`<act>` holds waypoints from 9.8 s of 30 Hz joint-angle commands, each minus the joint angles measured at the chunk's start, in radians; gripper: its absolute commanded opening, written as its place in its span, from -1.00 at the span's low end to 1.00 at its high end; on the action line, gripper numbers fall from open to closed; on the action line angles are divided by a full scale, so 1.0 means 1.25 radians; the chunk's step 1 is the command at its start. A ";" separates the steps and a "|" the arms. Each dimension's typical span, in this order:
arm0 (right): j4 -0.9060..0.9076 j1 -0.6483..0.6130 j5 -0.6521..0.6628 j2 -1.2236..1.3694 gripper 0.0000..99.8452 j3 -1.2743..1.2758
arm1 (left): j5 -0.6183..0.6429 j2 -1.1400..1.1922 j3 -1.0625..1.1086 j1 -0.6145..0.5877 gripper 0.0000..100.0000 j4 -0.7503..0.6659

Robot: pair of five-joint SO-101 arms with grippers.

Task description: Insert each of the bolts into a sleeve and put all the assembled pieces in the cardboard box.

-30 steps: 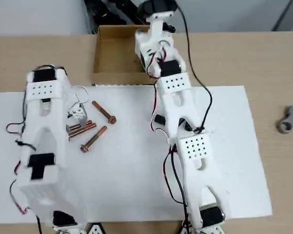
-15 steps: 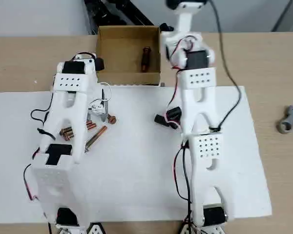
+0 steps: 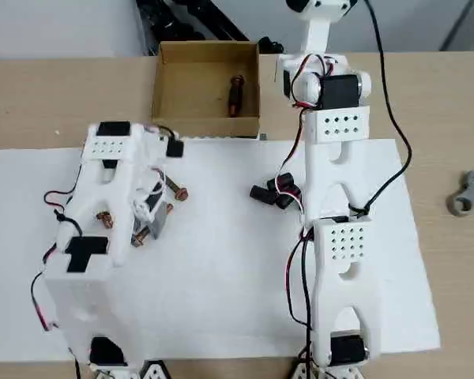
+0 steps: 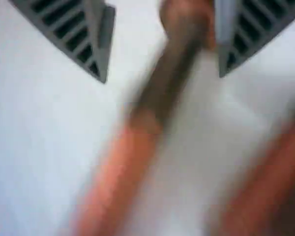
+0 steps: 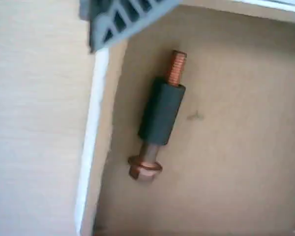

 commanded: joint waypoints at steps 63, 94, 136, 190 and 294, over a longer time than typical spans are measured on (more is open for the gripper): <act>0.051 -0.028 0.002 -0.055 -0.70 -0.064 | -0.350 -0.173 0.010 -0.113 -0.68 -0.247; 0.090 -0.028 0.004 -0.057 -0.70 -0.064 | -0.725 0.232 -0.322 -0.137 -0.97 -0.054; 0.090 -0.031 0.002 -0.062 -0.70 -0.064 | -0.690 -0.487 0.181 0.025 -0.99 -0.147; 0.117 -0.034 -0.043 -0.055 -0.70 -0.064 | 0.930 0.247 -0.317 0.054 -0.71 -0.060; 0.055 -0.101 -0.485 -0.590 -0.71 1.041 | 0.249 -0.809 0.127 -0.061 -0.99 -0.069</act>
